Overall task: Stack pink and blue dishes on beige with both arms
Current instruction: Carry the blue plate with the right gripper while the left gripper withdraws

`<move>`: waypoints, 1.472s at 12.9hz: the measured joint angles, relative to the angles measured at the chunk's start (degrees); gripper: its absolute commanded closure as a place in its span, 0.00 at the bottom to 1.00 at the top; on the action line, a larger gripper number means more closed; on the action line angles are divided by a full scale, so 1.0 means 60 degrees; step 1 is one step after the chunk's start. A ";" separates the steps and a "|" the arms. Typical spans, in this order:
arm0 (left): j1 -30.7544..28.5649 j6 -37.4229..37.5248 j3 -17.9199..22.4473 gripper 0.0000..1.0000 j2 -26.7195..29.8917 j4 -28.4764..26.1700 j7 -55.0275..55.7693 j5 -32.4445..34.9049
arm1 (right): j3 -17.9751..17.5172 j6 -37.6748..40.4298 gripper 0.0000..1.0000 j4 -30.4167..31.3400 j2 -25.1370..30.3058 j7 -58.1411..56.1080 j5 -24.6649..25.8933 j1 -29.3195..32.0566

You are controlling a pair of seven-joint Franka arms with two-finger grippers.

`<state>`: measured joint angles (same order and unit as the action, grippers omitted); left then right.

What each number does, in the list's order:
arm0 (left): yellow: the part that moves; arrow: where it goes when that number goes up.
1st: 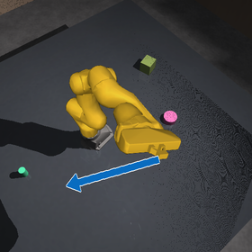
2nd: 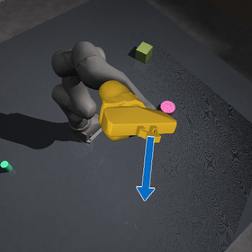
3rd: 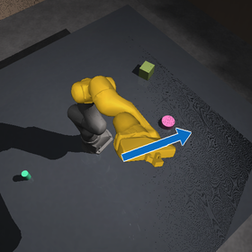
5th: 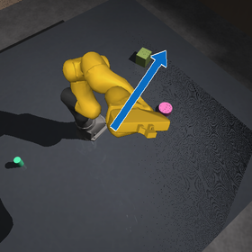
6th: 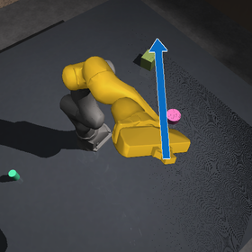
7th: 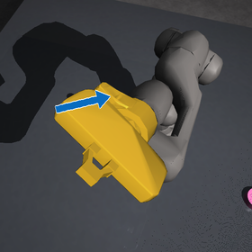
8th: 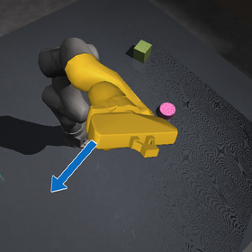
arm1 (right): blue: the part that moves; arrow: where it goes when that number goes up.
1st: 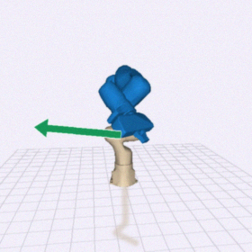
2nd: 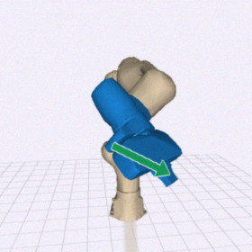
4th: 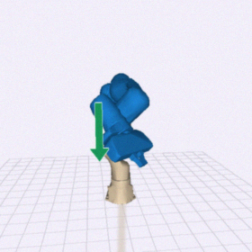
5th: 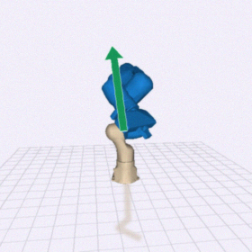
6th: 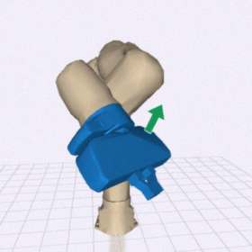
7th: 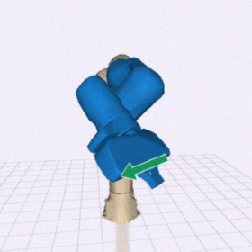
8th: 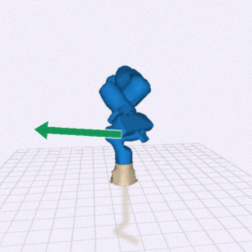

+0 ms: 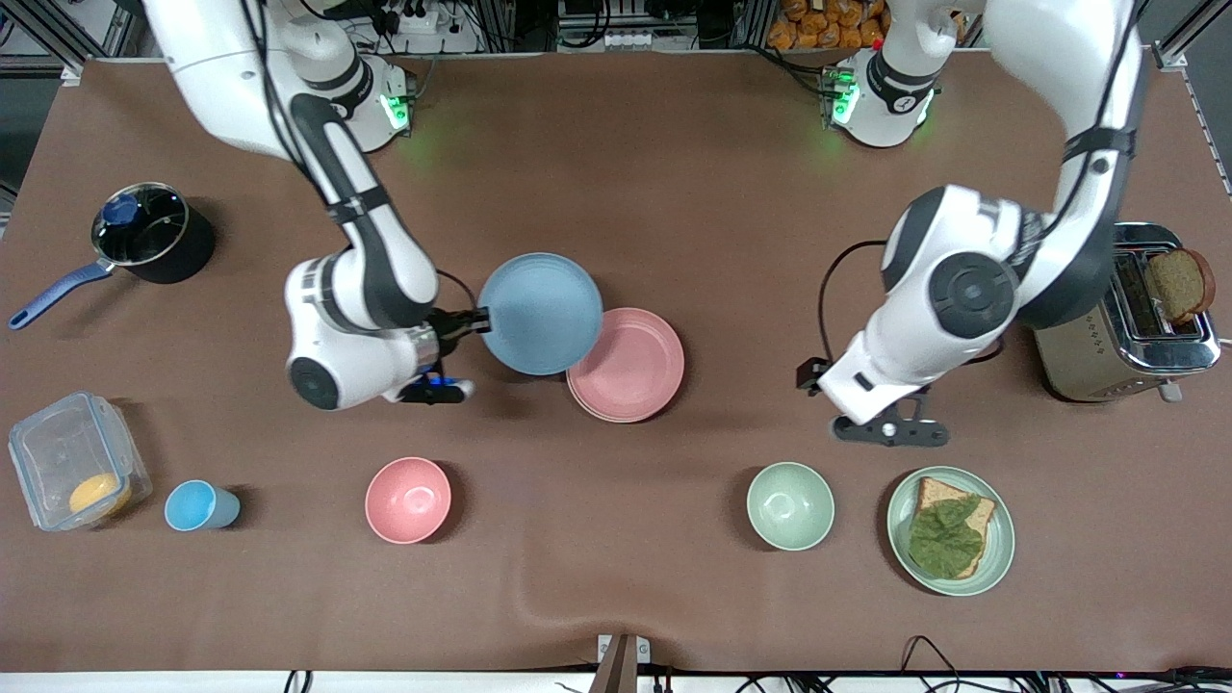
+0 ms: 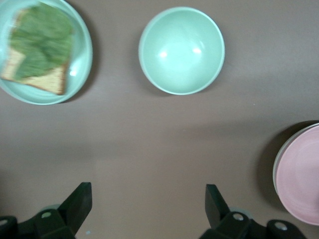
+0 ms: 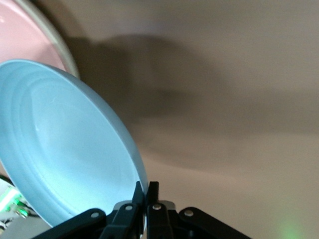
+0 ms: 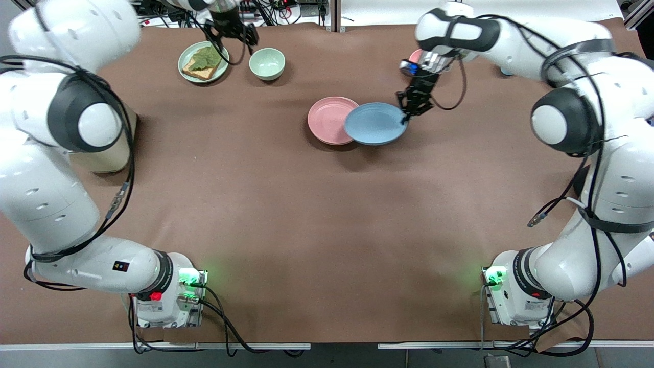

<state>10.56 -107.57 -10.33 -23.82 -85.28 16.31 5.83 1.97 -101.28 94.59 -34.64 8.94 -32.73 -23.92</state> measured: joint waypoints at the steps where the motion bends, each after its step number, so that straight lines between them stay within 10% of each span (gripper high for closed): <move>1: -0.0197 0.0296 -0.0005 0.00 0.0354 0.0025 -0.0227 0.0000 | 0.0000 -0.0397 1.00 -0.0256 -0.0261 0.0382 -0.0138 -0.0303; 12: -0.1748 0.2473 0.1682 0.00 0.3076 -0.0817 -0.2343 -0.1986 | 0.0053 -0.1790 1.00 -0.1194 -0.1375 0.0666 -0.1778 -0.0743; 13: -0.1861 0.2466 0.1705 0.00 0.3080 -0.0875 -0.2589 -0.1970 | 0.0052 -0.1880 0.82 -0.1197 -0.1410 0.0665 -0.1822 -0.0788; 14: -0.1835 0.2453 0.1699 0.00 0.3104 -0.0879 -0.2667 -0.1920 | 0.0050 -0.1990 0.16 -0.1205 -0.1465 0.0666 -0.1833 -0.0833; 15: -0.1739 0.2449 0.1684 0.00 0.3184 -0.0898 -0.2667 -0.1868 | 0.0049 -0.2121 0.00 -0.1223 -0.1526 0.0666 -0.1841 -0.0865; 19: -0.1462 0.2207 0.1668 0.00 0.3765 -0.1433 -0.2639 -0.1329 | 0.0065 -0.2204 0.00 -0.1384 -0.1597 0.0665 -0.1851 -0.0888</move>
<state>1.79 -94.33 -0.32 -1.24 -93.88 0.48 -2.14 2.36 -114.50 86.29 -44.22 12.93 -43.83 -29.24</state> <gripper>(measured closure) 0.000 0.427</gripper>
